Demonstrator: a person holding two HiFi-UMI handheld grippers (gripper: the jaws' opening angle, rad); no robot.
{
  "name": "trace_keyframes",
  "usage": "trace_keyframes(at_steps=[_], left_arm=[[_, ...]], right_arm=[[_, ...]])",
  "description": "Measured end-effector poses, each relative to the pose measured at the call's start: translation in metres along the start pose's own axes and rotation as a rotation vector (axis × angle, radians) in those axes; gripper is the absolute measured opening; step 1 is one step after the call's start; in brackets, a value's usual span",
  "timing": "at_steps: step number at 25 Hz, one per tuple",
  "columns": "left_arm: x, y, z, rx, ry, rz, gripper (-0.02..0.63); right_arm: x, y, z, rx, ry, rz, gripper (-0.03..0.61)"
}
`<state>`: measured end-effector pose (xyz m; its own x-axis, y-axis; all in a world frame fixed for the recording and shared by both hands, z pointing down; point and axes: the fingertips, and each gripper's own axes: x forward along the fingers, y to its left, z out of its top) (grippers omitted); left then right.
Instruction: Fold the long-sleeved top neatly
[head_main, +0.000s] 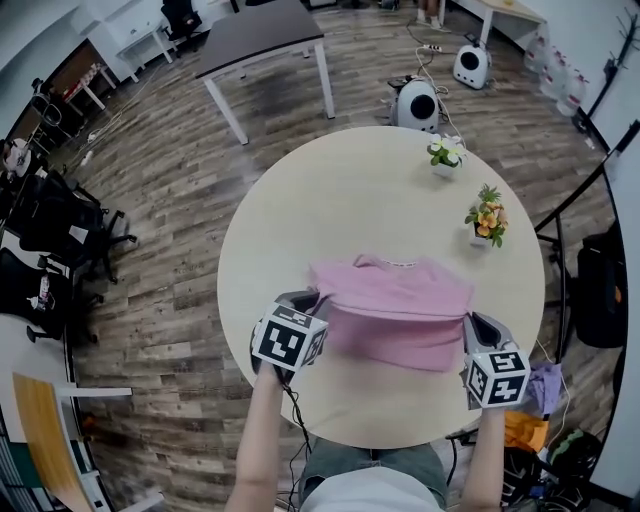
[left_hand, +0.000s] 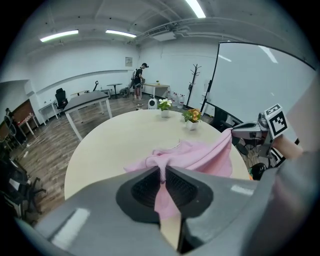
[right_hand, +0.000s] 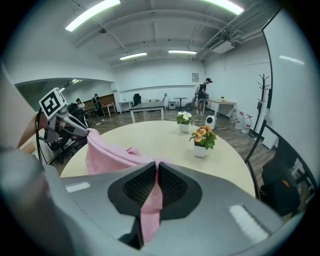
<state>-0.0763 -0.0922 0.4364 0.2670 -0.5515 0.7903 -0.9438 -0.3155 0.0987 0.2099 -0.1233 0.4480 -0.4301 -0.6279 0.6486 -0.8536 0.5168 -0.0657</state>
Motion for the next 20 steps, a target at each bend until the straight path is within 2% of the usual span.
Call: trace_keyframes(at_steps=[5,20], left_arm=[[0.014,0.008,0.008,-0.047,-0.007,-0.045,0.038],[0.06,0.035,0.03,-0.064,0.028,-0.073,0.04]], right_arm=[[0.013,-0.007,0.006,0.001,0.016,-0.02,0.046],[0.058,-0.022,0.011,0.066,0.08,-0.048,0.046]])
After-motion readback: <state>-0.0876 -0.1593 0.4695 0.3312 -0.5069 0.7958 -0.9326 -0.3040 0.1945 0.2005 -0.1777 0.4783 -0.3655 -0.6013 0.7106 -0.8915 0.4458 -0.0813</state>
